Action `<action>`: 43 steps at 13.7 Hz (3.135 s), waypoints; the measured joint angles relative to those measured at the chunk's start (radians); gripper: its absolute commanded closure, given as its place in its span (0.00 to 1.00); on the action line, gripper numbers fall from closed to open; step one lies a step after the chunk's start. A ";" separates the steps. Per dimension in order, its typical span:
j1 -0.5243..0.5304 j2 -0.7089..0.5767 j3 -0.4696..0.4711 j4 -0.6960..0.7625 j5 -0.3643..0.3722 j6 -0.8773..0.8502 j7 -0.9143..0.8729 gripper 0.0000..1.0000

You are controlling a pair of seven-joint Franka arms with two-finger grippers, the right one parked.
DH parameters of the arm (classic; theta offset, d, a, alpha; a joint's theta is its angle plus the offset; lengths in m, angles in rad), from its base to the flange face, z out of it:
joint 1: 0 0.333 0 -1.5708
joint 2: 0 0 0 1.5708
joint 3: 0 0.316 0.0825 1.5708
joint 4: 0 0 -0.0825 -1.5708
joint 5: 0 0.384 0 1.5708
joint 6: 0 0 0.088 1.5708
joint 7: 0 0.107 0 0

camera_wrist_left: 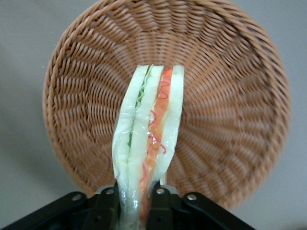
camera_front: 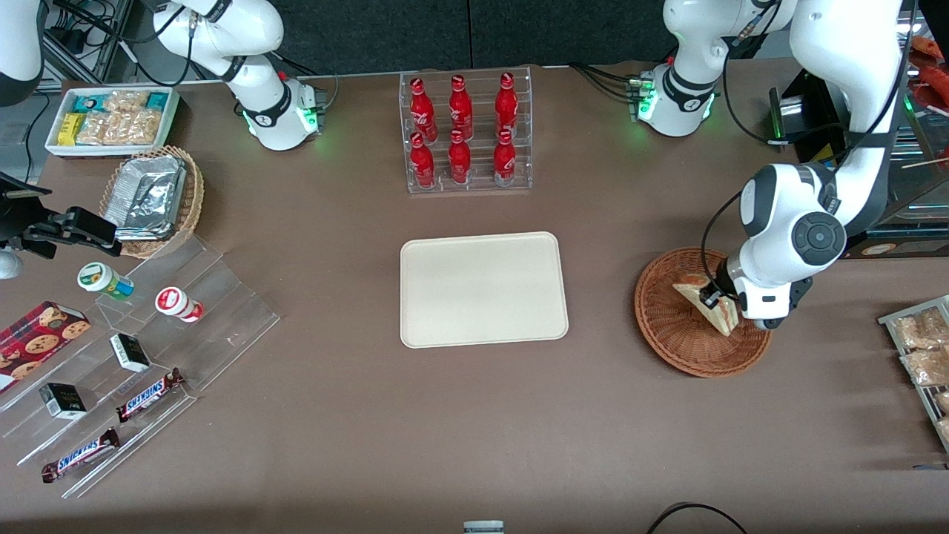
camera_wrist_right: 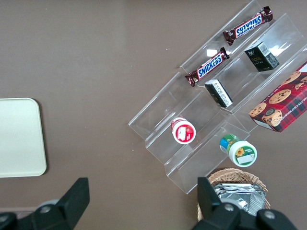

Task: Place sandwich from basket to tray
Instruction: 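Lift the sandwich and carry it over the cream tray, then lower the sandwich onto the tray and open the left gripper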

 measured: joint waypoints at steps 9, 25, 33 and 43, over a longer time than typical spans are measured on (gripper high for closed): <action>-0.331 0.028 -0.017 0.177 0.001 -0.126 0.007 1.00; -0.555 0.471 -0.140 0.562 0.001 -0.024 0.020 1.00; -0.580 0.513 -0.139 0.574 0.001 0.013 -0.004 0.00; -0.565 0.505 -0.128 0.628 0.003 -0.002 0.013 0.00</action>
